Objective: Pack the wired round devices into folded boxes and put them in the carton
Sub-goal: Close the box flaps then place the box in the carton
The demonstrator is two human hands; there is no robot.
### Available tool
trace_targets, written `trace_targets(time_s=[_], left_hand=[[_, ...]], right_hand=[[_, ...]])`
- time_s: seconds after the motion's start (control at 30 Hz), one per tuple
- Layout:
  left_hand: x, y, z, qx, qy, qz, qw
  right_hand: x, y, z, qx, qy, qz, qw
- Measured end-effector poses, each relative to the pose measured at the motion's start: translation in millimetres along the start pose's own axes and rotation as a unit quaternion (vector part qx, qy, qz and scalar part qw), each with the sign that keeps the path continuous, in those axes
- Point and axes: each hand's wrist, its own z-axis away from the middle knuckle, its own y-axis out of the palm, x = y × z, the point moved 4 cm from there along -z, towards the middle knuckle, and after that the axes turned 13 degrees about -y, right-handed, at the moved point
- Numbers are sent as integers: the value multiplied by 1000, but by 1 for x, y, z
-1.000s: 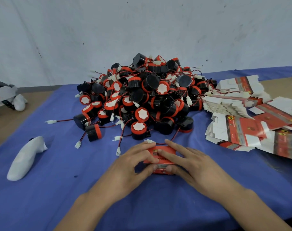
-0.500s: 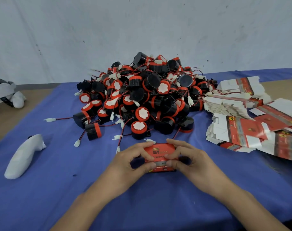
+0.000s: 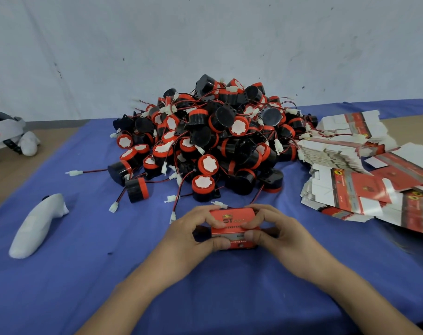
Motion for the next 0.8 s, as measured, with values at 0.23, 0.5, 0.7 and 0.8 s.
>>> trace_targets(time_s=[0.23, 0.5, 0.7, 0.8], left_hand=[[-22, 11, 1, -4, -87, 207, 975], [-35, 17, -3, -25, -69, 254, 964], [-44, 23, 2, -75, -12, 210, 975], [-46, 21, -2, -83, -41, 246, 965]], right_hand=[[12, 6, -3, -70, -4, -91, 993], [23, 24, -8, -137, 20, -171, 976], [23, 40, -17, -200, 7, -164, 966], [27, 42, -20, -224, -14, -118, 967]])
